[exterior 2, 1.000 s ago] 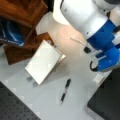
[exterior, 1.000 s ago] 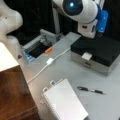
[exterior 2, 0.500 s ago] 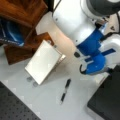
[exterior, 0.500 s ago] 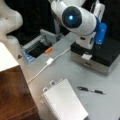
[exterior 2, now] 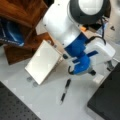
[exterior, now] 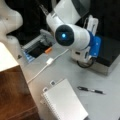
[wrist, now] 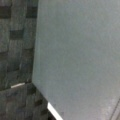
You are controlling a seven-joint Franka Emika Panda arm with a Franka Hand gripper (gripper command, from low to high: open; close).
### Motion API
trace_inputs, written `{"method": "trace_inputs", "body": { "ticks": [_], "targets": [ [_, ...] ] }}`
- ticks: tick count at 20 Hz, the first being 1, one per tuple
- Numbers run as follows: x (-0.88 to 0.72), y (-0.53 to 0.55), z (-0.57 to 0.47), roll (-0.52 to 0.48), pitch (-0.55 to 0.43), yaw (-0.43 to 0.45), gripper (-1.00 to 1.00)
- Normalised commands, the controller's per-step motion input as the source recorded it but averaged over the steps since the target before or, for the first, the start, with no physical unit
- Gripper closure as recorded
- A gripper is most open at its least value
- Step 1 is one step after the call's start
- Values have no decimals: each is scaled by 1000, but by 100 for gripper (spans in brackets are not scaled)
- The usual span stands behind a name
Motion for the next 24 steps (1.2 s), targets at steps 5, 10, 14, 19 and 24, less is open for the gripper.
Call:
{"method": "trace_inputs", "body": {
  "ticks": [5,10,14,19,24],
  "targets": [
    [-99,-312,-441,-31,-31,221,-100],
    [-67,-315,-504,-18,-30,155,-100],
    [-12,-183,-286,7,-58,109,-100],
    [-1,-60,-122,44,-74,74,-100],
    [11,35,-96,125,-75,23,-100]
  ]
}}
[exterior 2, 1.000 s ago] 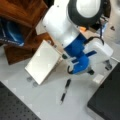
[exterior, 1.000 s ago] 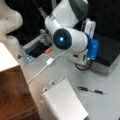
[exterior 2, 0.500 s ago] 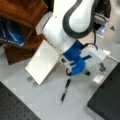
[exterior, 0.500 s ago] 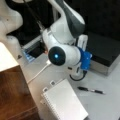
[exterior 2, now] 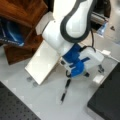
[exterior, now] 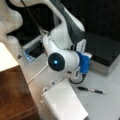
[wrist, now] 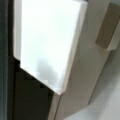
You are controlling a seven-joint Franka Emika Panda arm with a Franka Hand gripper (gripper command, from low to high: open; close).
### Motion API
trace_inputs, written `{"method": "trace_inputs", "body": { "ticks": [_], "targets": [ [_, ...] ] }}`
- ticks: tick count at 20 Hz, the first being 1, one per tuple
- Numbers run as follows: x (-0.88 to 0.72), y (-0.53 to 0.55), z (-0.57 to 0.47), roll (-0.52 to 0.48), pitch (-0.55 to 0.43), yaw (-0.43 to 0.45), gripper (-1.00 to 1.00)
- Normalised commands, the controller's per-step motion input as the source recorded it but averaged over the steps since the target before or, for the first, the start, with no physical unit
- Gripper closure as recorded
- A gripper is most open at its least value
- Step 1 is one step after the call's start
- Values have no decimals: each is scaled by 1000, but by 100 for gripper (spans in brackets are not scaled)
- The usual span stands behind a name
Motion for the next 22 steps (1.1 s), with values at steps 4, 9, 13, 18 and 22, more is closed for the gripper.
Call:
{"method": "trace_inputs", "body": {
  "ticks": [4,9,13,18,22],
  "targets": [
    [38,59,-91,149,-85,-17,-100],
    [66,70,-82,178,-88,-77,-100],
    [88,105,-70,170,-50,-146,-100],
    [104,109,-105,116,-23,-166,-100],
    [111,96,-107,55,-30,-144,-100]
  ]
}}
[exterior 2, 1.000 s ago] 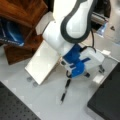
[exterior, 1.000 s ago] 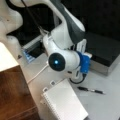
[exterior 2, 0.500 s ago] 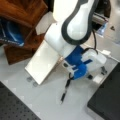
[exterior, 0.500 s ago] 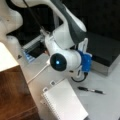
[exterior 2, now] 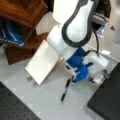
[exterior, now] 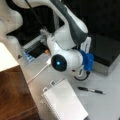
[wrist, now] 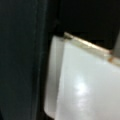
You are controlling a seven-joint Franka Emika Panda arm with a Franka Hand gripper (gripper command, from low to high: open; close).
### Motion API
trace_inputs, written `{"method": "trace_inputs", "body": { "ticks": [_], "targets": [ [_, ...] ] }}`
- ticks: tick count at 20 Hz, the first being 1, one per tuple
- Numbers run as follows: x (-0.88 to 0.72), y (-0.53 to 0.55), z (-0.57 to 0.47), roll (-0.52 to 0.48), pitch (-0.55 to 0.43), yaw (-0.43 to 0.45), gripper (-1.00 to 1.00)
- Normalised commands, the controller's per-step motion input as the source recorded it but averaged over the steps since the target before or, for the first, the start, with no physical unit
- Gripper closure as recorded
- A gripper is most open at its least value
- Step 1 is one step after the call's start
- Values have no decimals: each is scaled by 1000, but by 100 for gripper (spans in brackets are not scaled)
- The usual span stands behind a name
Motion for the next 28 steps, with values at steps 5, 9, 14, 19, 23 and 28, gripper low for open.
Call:
{"method": "trace_inputs", "body": {
  "ticks": [5,9,14,19,23,28],
  "targets": [
    [120,79,-60,42,-23,-126,100],
    [119,80,-3,51,6,-124,100],
    [95,19,21,46,23,-110,100],
    [59,-35,51,30,29,-80,100],
    [37,-76,59,41,32,-68,100],
    [8,-71,91,35,49,-56,100]
  ]
}}
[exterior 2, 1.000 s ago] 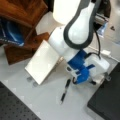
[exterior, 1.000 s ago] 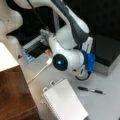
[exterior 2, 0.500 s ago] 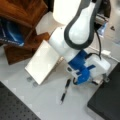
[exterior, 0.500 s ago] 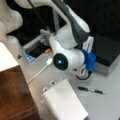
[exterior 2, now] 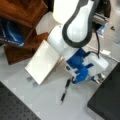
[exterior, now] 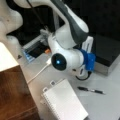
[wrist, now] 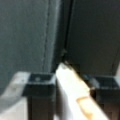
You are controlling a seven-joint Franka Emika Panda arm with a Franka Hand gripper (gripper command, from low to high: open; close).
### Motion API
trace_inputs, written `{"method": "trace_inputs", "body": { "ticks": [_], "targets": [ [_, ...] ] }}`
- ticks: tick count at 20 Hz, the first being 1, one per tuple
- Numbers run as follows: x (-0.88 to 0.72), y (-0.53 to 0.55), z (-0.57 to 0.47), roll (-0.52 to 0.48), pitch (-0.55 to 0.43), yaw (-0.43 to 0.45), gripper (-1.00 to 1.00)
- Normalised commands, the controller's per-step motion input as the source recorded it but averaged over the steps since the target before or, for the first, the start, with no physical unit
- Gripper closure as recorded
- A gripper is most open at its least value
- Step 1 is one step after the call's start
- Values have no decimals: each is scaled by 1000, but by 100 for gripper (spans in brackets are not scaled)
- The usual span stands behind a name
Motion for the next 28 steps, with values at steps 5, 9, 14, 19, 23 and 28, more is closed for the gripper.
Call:
{"method": "trace_inputs", "body": {
  "ticks": [5,9,14,19,23,28],
  "targets": [
    [20,-32,175,-57,60,-48,100],
    [47,45,337,-122,33,12,100],
    [77,124,383,-217,-8,63,100],
    [106,168,378,-210,8,149,100],
    [124,291,386,-138,45,215,100],
    [134,419,435,-50,103,231,100]
  ]
}}
